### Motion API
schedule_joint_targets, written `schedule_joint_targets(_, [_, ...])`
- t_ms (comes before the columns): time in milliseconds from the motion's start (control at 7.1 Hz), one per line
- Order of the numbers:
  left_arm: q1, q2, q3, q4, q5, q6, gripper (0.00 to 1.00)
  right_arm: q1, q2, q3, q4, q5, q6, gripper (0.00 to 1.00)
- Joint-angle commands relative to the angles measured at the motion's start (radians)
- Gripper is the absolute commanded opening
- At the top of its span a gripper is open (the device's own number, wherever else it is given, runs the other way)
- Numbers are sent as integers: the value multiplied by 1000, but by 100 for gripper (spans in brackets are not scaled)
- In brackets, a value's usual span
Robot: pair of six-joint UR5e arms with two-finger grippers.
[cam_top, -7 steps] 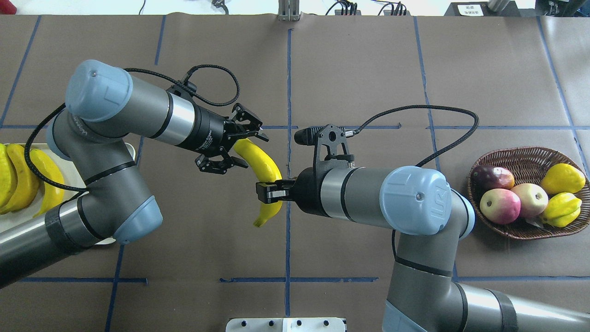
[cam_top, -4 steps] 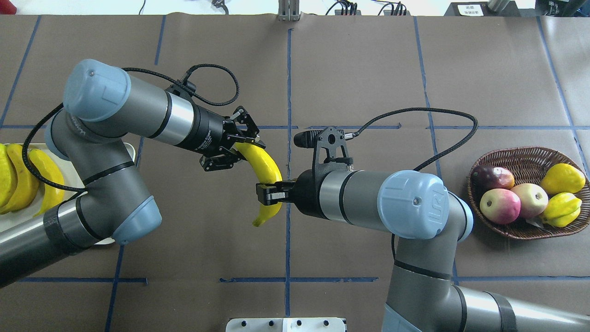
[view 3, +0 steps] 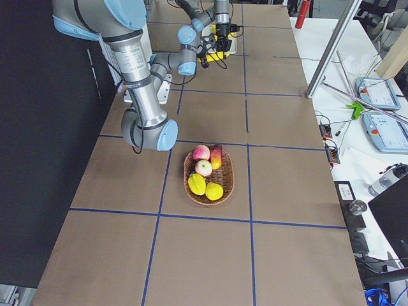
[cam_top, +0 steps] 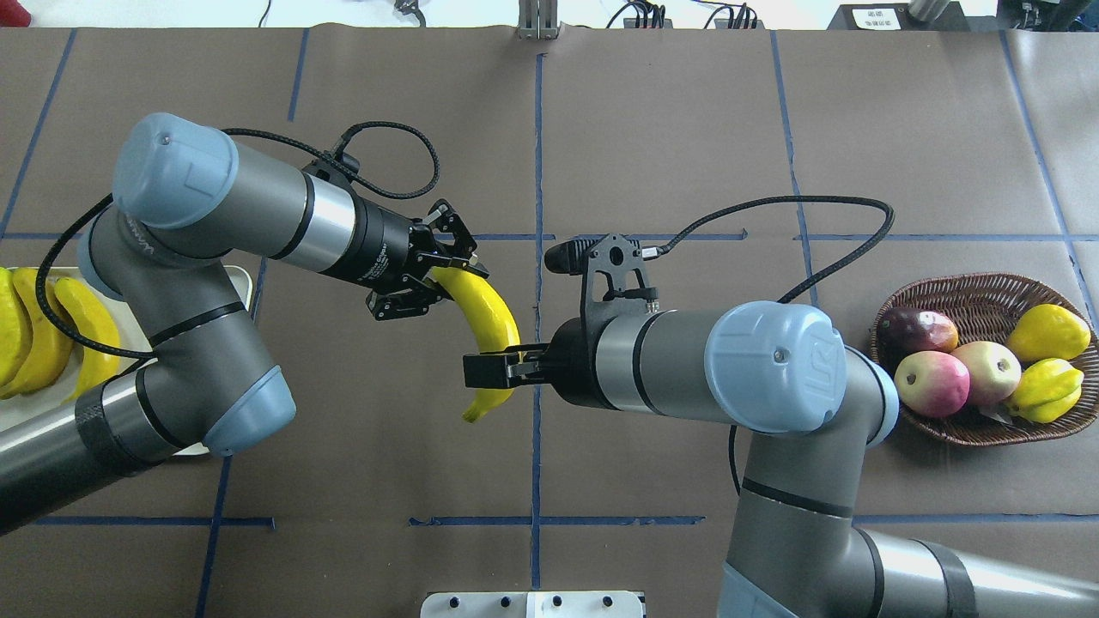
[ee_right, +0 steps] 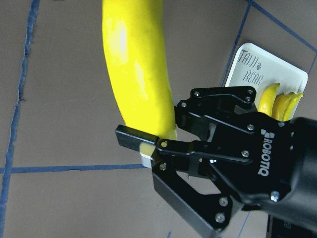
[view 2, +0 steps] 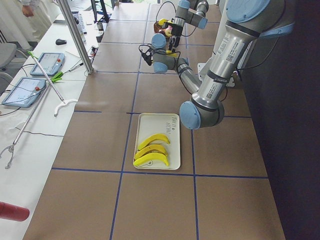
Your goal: Transfer all bananas from basket to plate
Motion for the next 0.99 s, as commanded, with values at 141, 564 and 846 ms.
schedule_joint_targets(141, [-44,79,-2,9,1,0,0,123,-16,60,-208,203,-3,99])
schedule_joint_targets(564, [-163,201,-7,84,1,119,0,304,-91,120,-449,369,-57,99])
schedule_joint_targets(846, [-236,313,4,90,0,245,0,351,-166,132,-529,387,-262,99])
